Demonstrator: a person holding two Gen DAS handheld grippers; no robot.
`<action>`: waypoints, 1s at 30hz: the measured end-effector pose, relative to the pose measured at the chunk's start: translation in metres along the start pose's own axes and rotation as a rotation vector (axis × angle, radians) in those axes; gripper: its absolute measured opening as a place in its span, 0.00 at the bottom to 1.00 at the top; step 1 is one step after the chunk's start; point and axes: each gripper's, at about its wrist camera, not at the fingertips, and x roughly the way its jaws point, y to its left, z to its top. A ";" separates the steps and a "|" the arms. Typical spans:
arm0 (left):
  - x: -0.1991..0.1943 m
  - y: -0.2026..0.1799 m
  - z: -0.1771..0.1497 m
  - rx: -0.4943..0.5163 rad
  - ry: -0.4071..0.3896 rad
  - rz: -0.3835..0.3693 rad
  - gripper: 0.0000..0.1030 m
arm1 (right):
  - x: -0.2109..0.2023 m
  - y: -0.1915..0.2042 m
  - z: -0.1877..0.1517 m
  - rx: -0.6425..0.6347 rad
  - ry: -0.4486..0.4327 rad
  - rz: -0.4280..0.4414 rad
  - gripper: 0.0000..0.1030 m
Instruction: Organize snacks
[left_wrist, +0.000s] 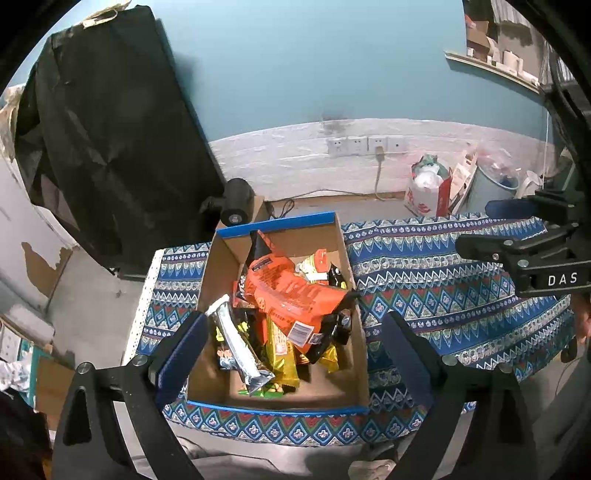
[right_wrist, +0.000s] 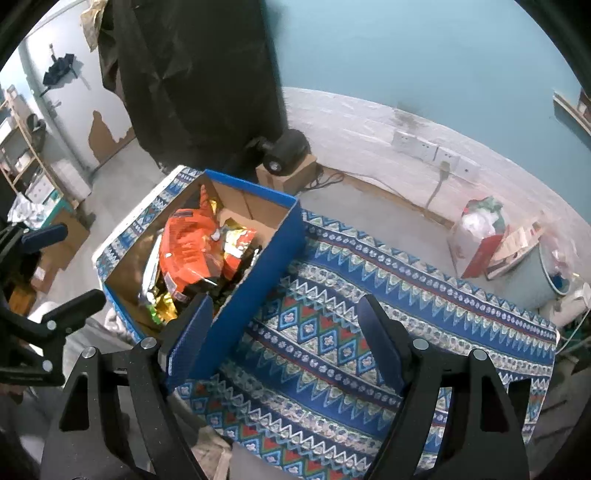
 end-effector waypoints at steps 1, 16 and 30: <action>0.001 -0.001 0.000 0.002 -0.001 0.004 0.93 | -0.001 -0.001 -0.001 0.001 -0.003 -0.002 0.77; 0.009 -0.009 0.001 0.019 0.030 0.020 0.93 | -0.004 -0.007 -0.004 0.010 -0.020 0.018 0.77; 0.006 -0.007 0.002 -0.004 0.030 -0.002 0.93 | -0.008 -0.006 -0.004 0.007 -0.032 0.020 0.77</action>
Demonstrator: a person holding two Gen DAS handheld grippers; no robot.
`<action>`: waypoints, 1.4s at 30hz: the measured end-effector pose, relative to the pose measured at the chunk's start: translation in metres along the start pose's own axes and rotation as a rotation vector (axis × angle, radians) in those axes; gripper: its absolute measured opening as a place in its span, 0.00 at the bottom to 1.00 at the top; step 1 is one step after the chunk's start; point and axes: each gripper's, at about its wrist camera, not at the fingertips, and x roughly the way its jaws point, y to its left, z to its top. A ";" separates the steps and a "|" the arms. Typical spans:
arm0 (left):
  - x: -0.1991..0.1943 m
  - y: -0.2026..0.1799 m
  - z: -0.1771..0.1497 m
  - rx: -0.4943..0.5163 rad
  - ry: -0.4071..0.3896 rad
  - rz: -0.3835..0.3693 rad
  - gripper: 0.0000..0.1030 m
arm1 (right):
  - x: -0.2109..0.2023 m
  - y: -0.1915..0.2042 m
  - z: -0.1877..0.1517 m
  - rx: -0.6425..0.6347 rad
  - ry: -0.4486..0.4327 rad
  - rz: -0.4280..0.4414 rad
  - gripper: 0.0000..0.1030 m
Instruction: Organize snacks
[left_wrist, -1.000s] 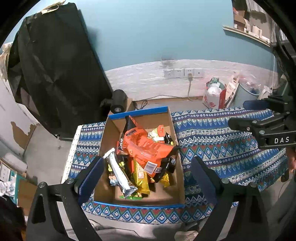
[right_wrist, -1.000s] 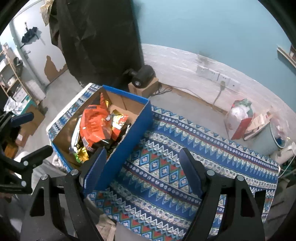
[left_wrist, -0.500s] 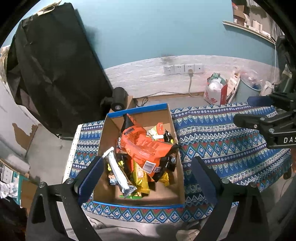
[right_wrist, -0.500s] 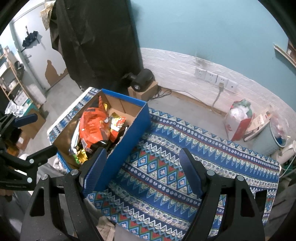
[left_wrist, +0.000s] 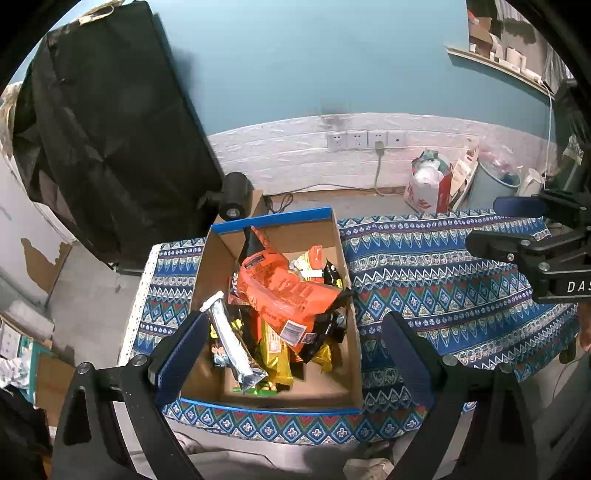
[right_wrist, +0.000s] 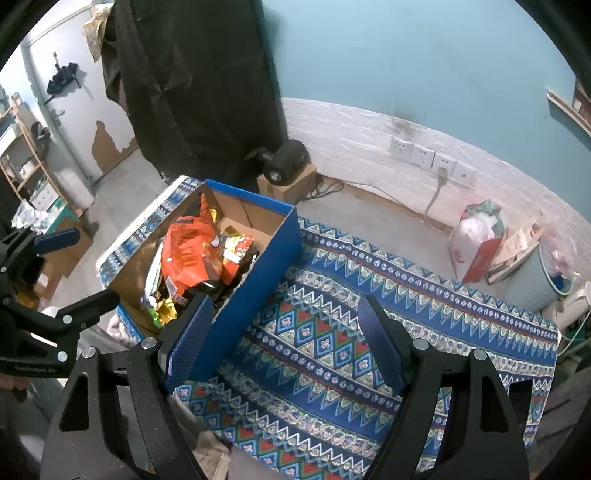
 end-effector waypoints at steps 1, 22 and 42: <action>0.000 0.001 0.000 -0.001 0.001 -0.001 0.93 | 0.000 0.001 0.000 -0.002 0.000 0.000 0.77; -0.002 0.000 -0.001 0.004 -0.005 0.010 0.93 | -0.001 0.002 0.000 -0.003 -0.001 0.000 0.77; -0.003 -0.002 -0.001 0.014 -0.008 0.029 0.93 | -0.002 0.002 0.001 -0.005 -0.001 0.000 0.77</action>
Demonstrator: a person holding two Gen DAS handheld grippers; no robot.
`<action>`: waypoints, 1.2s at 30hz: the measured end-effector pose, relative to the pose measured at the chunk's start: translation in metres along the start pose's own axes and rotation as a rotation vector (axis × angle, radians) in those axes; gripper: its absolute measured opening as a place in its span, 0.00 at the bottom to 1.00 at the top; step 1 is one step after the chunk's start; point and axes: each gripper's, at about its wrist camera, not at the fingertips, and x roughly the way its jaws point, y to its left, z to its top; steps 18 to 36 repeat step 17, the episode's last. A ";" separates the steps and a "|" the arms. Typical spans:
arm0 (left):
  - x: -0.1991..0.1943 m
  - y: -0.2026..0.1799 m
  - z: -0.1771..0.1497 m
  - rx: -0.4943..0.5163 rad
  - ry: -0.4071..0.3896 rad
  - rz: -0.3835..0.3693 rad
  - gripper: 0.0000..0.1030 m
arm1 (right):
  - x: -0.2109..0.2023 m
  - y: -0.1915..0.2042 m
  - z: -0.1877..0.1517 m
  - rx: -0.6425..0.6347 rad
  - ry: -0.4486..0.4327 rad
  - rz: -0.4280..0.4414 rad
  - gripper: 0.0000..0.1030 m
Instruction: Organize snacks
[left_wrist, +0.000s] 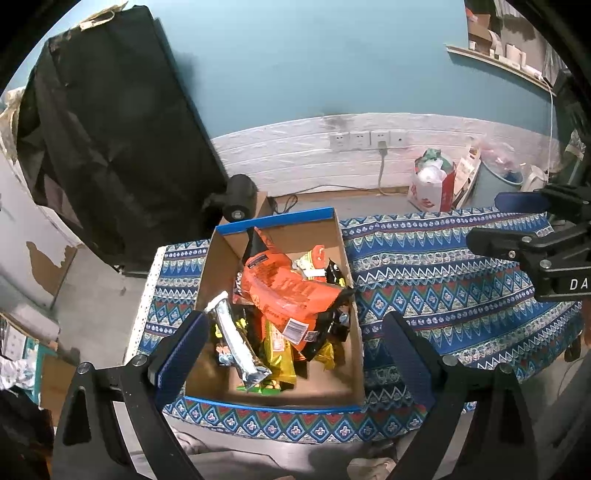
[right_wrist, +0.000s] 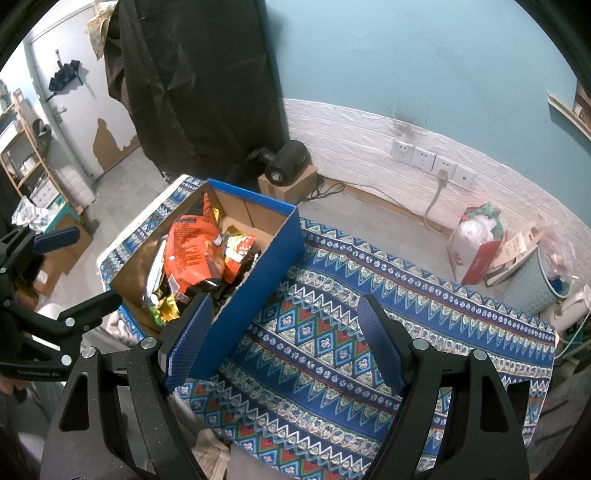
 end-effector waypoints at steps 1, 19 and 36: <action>0.000 0.000 0.000 0.002 -0.001 0.004 0.93 | 0.000 0.000 0.000 0.001 -0.001 0.000 0.77; -0.004 -0.001 0.001 0.002 -0.008 -0.022 0.93 | -0.002 -0.001 -0.001 -0.004 0.003 0.001 0.77; -0.004 -0.001 0.001 0.002 -0.008 -0.022 0.93 | -0.002 -0.001 -0.001 -0.004 0.003 0.001 0.77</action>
